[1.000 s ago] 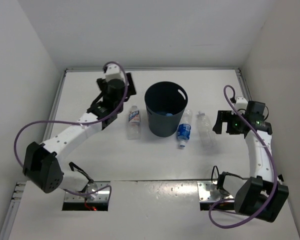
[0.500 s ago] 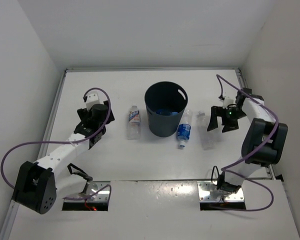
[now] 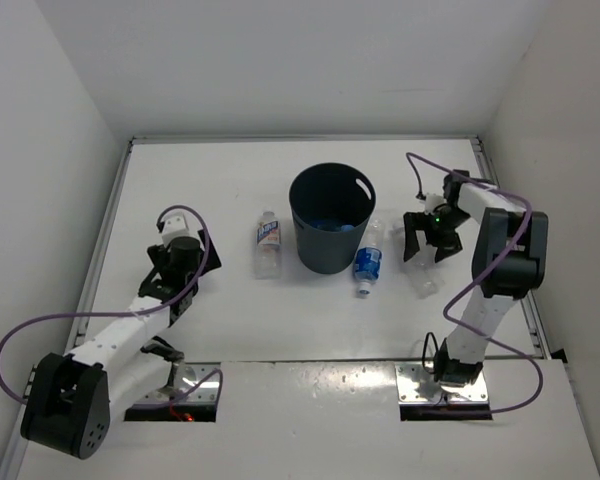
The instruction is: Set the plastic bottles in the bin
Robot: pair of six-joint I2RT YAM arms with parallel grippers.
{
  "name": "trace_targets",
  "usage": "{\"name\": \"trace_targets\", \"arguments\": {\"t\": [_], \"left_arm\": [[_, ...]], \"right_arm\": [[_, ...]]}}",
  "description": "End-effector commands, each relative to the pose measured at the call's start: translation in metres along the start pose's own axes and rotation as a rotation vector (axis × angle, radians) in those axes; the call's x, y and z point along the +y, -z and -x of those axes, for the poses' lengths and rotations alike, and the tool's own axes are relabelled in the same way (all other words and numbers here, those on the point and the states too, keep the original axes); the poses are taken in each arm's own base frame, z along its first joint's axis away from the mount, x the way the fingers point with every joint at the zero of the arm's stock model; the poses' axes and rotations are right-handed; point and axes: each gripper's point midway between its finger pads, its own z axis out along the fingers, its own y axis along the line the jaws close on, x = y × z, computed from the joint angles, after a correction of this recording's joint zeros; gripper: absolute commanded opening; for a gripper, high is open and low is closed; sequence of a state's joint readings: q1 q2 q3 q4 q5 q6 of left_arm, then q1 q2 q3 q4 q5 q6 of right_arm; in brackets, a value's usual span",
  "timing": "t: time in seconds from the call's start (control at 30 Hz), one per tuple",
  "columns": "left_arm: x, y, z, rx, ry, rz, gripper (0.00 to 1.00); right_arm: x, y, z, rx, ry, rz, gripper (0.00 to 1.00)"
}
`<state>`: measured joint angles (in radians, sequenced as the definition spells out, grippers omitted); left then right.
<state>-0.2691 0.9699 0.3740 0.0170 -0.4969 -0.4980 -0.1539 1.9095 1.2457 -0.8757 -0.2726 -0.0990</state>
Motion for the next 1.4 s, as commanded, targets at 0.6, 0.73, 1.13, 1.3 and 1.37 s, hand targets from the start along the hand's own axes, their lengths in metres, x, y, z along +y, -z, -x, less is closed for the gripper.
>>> {"name": "trace_targets", "arguments": {"t": [0.6, 0.73, 1.13, 1.3, 1.37], "left_arm": [[-0.028, -0.011, 0.007, 0.027, 0.026, -0.144, 1.0], [-0.025, -0.013, 0.006, 0.033, 0.027, -0.133, 1.0], [-0.024, -0.017, -0.001, 0.077, 0.03, -0.142, 1.0], [-0.025, -0.019, -0.005, 0.097, 0.014, -0.144, 1.0], [-0.026, -0.019, -0.001, 0.088, 0.008, -0.147, 1.0]], "right_arm": [[0.006, 0.094, 0.036, -0.29, -0.058, 0.133, 0.42], [0.026, 0.127, 0.031, -0.397, 0.03, 0.184, 0.42], [0.12, 0.313, 0.09, -1.112, 0.164, 0.136, 0.29], [0.192, 0.37, 0.103, -1.363, 0.213, 0.346, 0.29], [0.224, 0.369, 0.106, -1.374, 0.258, 0.431, 0.29]]}}
